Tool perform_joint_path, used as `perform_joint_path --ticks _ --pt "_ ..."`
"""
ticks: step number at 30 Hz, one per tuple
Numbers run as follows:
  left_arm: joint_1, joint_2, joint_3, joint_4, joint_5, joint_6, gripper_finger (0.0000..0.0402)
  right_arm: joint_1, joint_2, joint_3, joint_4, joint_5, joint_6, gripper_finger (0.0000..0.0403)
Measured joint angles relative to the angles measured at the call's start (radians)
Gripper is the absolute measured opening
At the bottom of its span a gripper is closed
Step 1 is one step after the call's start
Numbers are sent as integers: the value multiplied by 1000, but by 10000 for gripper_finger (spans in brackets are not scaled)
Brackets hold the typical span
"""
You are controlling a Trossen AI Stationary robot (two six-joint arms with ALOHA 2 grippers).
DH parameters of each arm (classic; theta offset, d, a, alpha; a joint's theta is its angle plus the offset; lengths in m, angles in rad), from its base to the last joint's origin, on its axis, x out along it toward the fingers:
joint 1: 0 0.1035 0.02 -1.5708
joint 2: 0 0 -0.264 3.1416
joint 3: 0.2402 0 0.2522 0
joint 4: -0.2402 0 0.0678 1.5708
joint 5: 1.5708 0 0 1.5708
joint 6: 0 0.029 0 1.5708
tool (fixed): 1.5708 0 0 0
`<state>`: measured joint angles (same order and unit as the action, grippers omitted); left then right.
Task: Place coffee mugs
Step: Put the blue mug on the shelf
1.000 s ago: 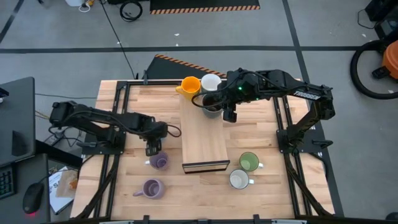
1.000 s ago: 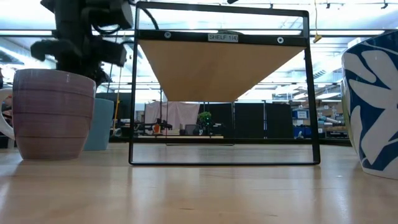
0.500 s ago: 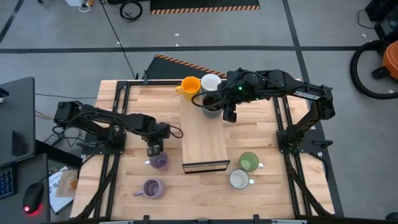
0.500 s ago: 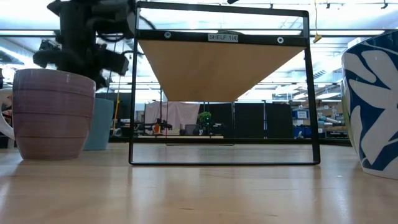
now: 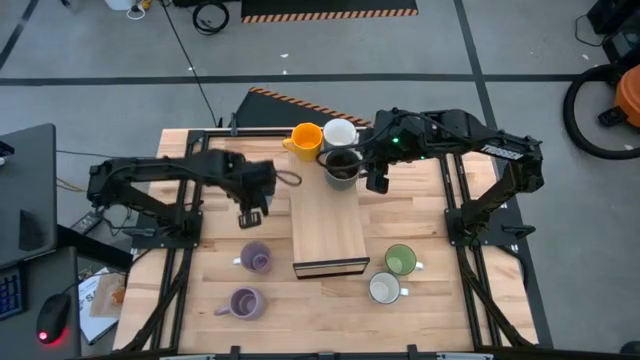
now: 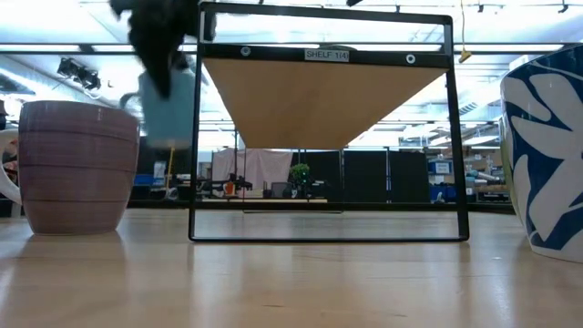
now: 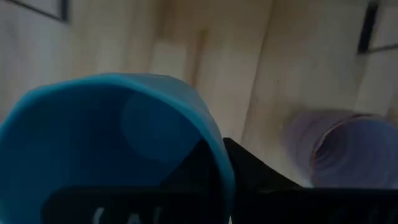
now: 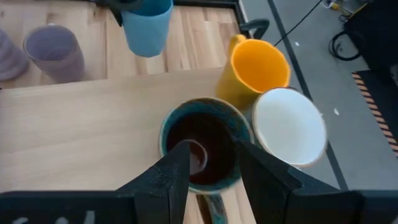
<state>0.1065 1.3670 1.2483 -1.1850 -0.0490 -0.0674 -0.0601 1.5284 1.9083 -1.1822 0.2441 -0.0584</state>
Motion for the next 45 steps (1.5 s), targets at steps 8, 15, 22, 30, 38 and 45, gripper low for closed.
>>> perform_joint_path --ticks 8,15,22,30,38,45 --pt "48 38 263 -35 0 40 27 0 -51 0 1 44 29 145" --pt "41 143 399 35 -36 65 27 0 -53 0 -1 47 32 145" --pt "41 225 408 64 -18 65 27 1 -53 0 -5 43 56 145" --pt "40 275 408 95 -17 59 27 1 -53 0 -4 35 59 145" --pt "40 289 408 124 -17 53 35 1 -53 0 -2 34 59 145" --pt "40 291 408 158 -17 54 38 1 -53 0 -1 34 58 145"
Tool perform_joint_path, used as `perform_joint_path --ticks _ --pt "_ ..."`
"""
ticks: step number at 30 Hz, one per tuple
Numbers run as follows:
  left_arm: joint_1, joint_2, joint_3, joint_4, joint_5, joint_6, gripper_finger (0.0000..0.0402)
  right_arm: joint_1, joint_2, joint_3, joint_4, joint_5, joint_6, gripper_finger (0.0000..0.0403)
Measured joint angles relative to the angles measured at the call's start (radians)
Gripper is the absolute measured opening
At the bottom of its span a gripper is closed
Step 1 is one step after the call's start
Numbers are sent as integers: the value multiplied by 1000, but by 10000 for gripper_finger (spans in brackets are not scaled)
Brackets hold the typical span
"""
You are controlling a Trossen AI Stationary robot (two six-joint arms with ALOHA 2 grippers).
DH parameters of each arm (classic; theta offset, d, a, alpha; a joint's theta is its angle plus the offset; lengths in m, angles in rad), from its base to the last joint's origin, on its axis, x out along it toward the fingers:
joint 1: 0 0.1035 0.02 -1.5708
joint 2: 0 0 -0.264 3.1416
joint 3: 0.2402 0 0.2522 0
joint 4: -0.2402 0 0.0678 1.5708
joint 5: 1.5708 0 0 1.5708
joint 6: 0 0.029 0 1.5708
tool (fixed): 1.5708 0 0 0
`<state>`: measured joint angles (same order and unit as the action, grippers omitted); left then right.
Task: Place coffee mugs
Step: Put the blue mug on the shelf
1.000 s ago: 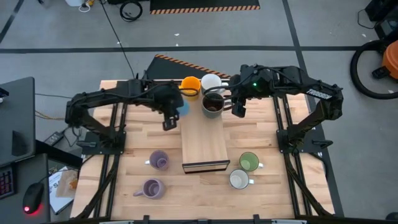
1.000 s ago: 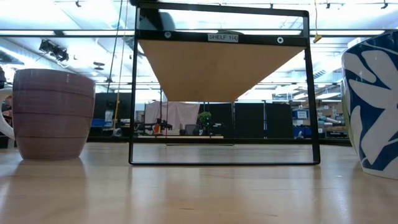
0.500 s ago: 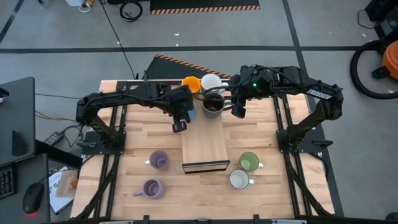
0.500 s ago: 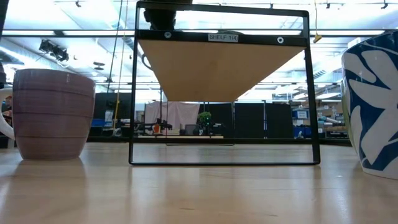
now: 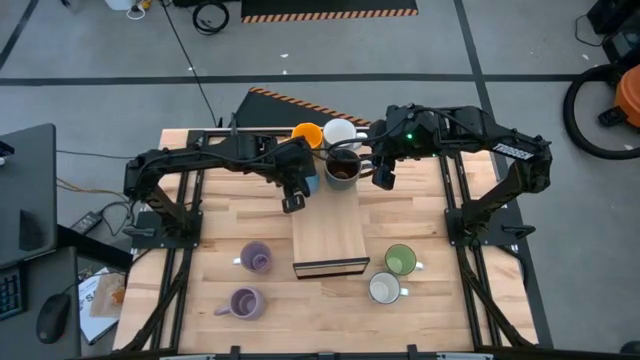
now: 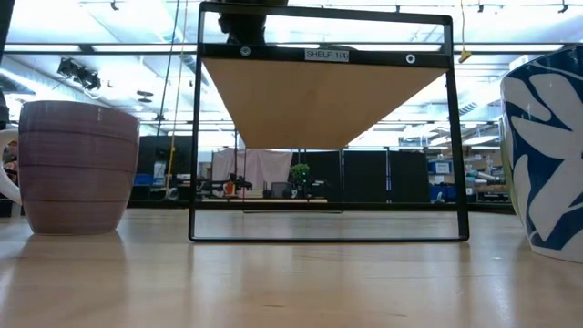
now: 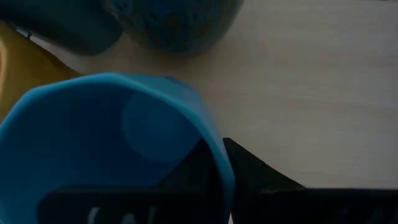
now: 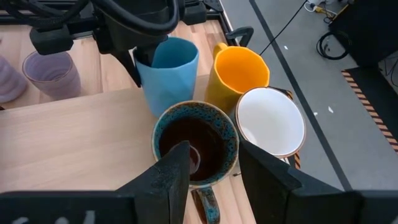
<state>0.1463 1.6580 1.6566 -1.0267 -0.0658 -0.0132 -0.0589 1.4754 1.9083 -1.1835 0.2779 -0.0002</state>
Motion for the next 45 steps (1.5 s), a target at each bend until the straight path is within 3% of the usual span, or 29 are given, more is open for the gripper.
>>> perform_joint_path --ticks 19,27,36,45 --pt "-6 30 -1 17 -2 1 44 0 1 0 2 -10 8 145" --pt "-29 39 0 48 -71 3 95 11 1 0 8 -10 7 145" --pt "-28 39 0 50 -72 -1 151 10 1 0 11 -9 4 145" --pt "-27 36 0 50 -72 -45 165 10 1 0 11 -8 5 145"
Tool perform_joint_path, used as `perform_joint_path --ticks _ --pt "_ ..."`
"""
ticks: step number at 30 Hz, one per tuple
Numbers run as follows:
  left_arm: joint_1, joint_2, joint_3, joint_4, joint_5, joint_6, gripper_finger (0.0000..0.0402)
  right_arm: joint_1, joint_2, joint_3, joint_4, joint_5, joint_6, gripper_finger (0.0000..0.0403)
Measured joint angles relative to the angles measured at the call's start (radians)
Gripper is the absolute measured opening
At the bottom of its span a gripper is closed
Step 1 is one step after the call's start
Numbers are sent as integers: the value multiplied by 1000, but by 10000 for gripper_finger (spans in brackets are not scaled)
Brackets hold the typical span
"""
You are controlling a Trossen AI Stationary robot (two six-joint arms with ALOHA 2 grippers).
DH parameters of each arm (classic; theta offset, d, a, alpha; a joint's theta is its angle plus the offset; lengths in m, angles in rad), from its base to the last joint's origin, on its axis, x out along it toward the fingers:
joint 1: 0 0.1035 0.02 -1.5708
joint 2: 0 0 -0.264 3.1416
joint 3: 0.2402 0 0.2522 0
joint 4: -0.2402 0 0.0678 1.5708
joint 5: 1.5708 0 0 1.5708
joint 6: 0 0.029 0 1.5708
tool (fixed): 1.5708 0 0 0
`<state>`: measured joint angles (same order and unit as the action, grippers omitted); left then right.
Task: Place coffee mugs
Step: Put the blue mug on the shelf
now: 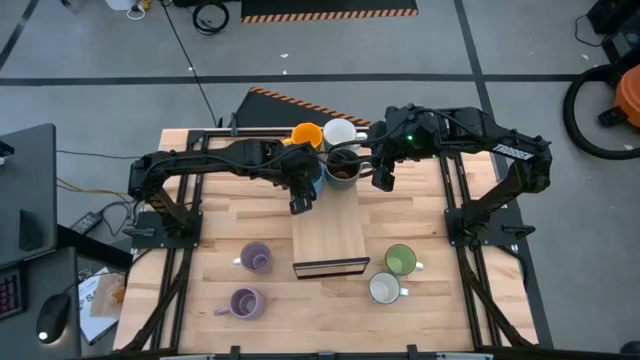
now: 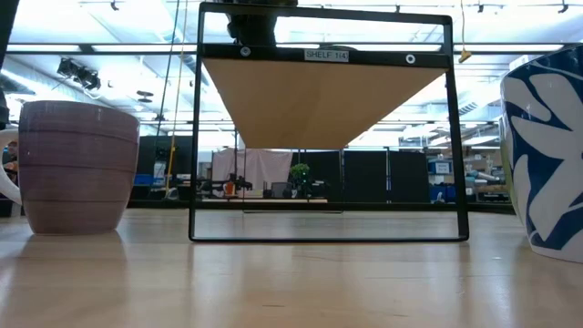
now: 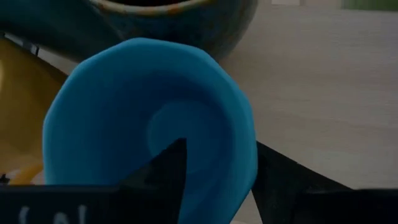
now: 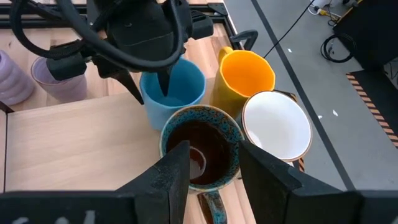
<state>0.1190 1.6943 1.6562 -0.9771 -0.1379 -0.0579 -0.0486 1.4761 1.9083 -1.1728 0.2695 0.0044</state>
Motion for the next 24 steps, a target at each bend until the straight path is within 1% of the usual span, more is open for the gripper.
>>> perform_joint_path --ticks 8,11,15,20,24 --pt "3 -1 0 26 -1 -114 156 0 0 0 1 0 1 145" --pt "3 -2 0 36 0 -132 155 0 0 0 7 0 1 145" --pt "1 -2 0 49 -10 -136 158 0 0 0 15 0 1 145" --pt "2 -12 -1 77 -26 -131 171 0 0 0 19 0 -3 145" --pt "1 -36 -1 95 -35 -98 177 0 0 0 19 -1 -4 145"
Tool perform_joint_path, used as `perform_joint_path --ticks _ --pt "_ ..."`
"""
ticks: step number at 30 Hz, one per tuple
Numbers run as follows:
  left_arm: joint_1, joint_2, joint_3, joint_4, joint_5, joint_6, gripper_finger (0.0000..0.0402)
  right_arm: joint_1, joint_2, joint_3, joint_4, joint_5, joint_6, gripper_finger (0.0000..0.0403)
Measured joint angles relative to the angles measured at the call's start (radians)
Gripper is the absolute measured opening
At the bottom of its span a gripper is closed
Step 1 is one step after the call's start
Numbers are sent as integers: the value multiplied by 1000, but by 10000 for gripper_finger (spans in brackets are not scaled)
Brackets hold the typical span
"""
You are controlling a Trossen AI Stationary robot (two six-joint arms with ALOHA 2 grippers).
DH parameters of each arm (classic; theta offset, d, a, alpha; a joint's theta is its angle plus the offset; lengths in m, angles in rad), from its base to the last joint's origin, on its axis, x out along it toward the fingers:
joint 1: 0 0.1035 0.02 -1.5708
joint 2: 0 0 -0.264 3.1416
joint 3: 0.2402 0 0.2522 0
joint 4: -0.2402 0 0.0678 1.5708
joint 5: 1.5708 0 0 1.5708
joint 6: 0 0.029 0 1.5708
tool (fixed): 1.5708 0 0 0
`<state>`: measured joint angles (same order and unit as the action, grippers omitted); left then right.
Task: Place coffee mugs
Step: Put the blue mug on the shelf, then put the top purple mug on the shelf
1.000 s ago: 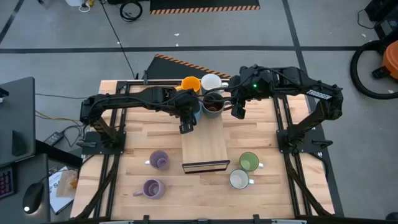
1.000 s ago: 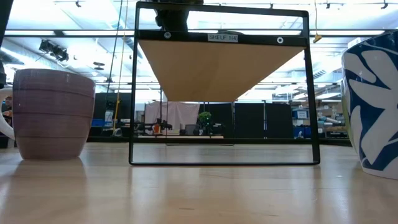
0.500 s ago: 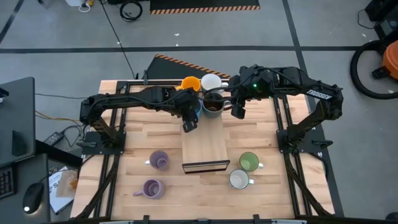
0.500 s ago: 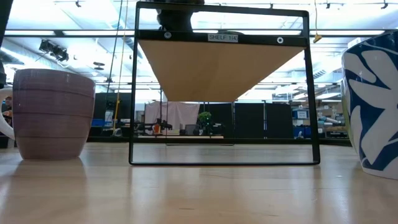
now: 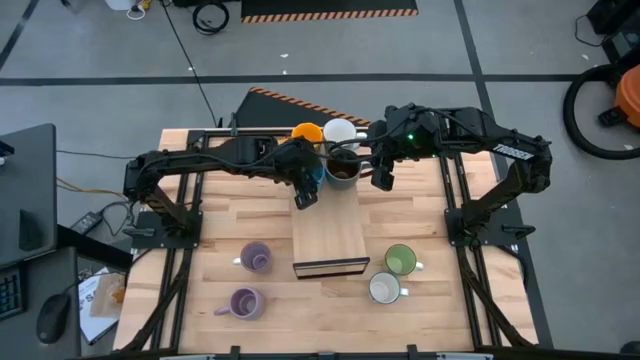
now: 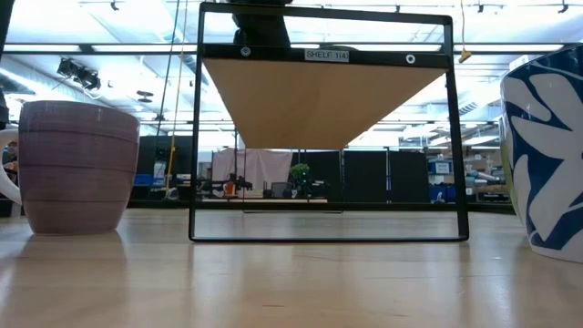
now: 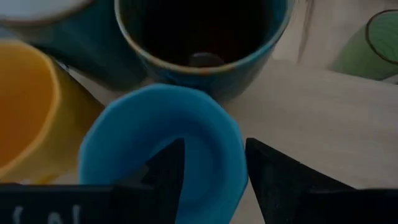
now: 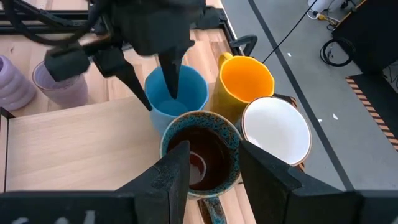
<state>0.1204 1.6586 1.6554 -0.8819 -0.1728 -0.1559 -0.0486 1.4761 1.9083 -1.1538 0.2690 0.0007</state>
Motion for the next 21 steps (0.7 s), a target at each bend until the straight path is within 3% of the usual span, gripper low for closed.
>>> perform_joint_path --ticks 7,15,21 --pt "-2 -78 0 18 5 62 174 0 0 0 -2 0 -4 145" --pt "-78 -163 2 -60 329 71 174 0 0 0 -34 -25 -12 145" --pt "-218 -162 -10 -234 420 -50 174 0 0 0 -49 -27 -26 145"
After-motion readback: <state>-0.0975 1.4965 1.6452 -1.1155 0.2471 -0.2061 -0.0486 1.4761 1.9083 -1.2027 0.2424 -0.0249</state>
